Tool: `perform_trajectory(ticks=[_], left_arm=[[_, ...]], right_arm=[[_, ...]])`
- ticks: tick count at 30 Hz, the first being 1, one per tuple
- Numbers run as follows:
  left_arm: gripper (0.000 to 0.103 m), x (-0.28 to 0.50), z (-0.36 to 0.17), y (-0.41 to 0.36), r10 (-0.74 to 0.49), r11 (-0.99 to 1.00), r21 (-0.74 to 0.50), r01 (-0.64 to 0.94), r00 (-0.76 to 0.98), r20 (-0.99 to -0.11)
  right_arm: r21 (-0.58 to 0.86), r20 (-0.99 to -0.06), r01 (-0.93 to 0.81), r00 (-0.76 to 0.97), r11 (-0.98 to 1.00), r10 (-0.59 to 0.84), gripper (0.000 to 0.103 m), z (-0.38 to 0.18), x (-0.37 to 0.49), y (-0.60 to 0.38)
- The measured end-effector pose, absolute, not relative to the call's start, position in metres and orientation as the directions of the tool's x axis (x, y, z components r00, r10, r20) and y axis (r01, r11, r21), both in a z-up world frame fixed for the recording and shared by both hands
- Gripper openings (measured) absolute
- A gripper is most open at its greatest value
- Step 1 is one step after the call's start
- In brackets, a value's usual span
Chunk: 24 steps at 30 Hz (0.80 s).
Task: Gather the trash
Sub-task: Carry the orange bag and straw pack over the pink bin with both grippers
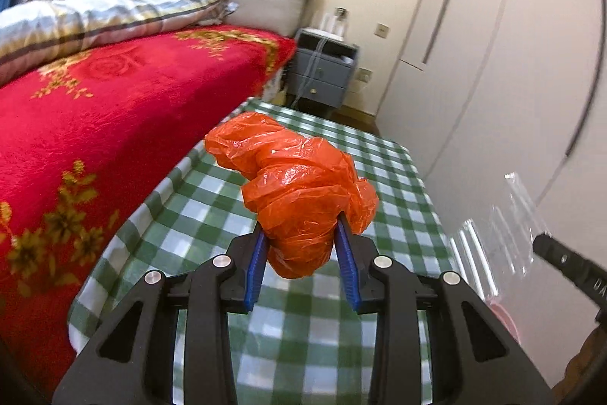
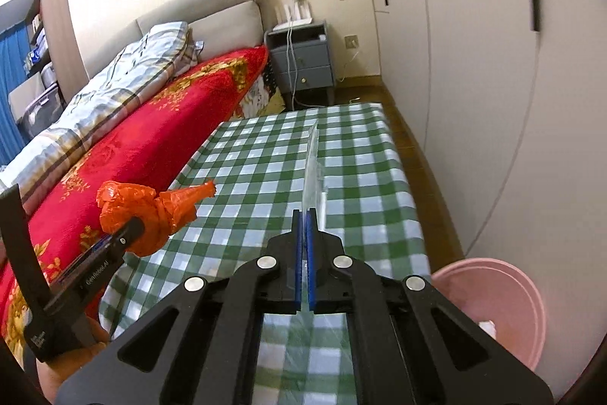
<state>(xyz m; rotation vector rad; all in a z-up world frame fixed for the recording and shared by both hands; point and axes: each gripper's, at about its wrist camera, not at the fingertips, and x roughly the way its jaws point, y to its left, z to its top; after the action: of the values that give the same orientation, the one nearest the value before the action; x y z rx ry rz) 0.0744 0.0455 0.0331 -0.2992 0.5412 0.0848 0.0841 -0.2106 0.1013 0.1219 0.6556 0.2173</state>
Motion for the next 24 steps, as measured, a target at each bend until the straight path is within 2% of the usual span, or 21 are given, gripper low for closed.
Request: perform_trajectory(ticks=[16,24], left_arm=[[0.033,0.039,0.033,-0.025,-0.138,0.980,-0.195,0.045,0.859,-0.494],[0.033,0.040,0.026,-0.052,-0.203,0.974,-0.193,0.120,0.842,-0.500]], right_arm=[[0.176,-0.542,-0.102,0.820,0.979,0.183,0.002,0.126,0.026,-0.271],[0.171,-0.542,-0.021,0.833,0.985,0.112,0.002,0.122,0.014,-0.309]])
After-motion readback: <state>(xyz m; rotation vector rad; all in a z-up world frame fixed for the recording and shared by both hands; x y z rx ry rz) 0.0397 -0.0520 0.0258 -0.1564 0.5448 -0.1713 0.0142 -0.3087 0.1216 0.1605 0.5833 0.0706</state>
